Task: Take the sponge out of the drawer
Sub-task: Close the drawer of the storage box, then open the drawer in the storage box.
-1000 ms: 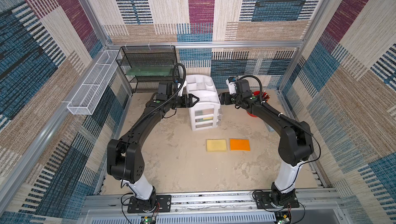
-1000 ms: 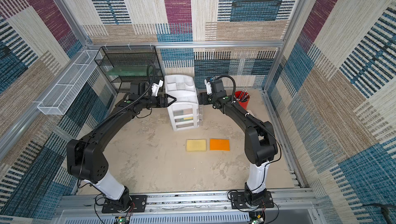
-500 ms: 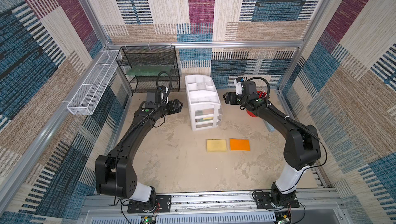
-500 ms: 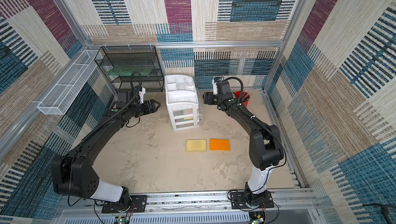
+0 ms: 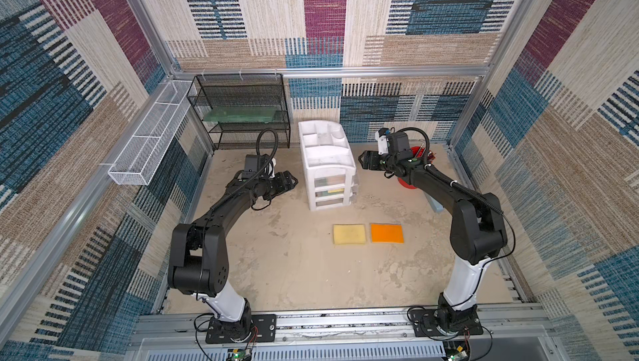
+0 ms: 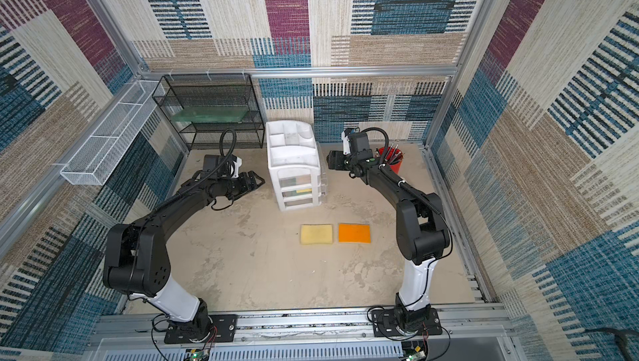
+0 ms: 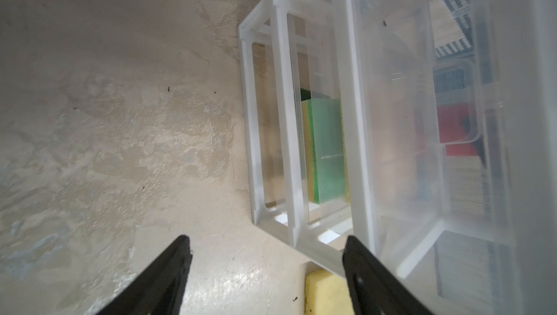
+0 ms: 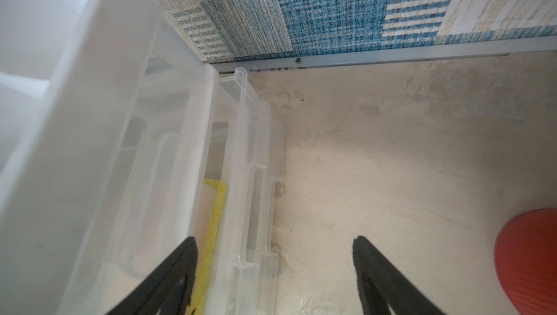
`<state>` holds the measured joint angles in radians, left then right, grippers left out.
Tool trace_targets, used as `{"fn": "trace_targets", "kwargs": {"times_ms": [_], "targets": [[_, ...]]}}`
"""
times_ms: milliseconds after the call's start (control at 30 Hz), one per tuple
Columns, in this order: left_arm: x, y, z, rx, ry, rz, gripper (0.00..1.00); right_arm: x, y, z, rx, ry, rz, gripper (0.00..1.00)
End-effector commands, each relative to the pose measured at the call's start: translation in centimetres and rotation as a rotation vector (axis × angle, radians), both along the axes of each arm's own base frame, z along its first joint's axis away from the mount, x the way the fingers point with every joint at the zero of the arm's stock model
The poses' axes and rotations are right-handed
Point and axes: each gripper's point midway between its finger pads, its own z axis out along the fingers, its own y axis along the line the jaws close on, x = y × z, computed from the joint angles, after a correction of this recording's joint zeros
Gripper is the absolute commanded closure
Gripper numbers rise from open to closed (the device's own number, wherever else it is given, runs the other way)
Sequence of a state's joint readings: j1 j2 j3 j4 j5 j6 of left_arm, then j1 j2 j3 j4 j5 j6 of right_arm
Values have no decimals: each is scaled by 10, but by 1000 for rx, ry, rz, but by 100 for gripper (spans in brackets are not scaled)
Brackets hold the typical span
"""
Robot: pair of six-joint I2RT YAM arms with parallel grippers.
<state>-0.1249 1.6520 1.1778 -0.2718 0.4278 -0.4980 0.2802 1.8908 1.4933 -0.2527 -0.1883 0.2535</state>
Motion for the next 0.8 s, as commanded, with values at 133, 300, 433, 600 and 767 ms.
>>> {"fn": "trace_targets", "kwargs": {"times_ms": [133, 300, 433, 600, 767], "targets": [[7, -6, 13, -31, -47, -33, 19, -5, 27, -11, 10, 27, 142, 23], [6, -7, 22, -35, -62, -37, 20, -5, 38, -18, -69, 30, 161, 24], [4, -9, 60, -46, -148, -54, 21, 1, 34, -36, -168, 73, 103, 32], [1, -14, 119, -63, -278, -86, 20, 7, 30, -49, -247, 103, 38, 45], [-2, -32, 142, -98, -318, -147, 20, 7, 30, -51, -247, 111, 23, 64]]}}
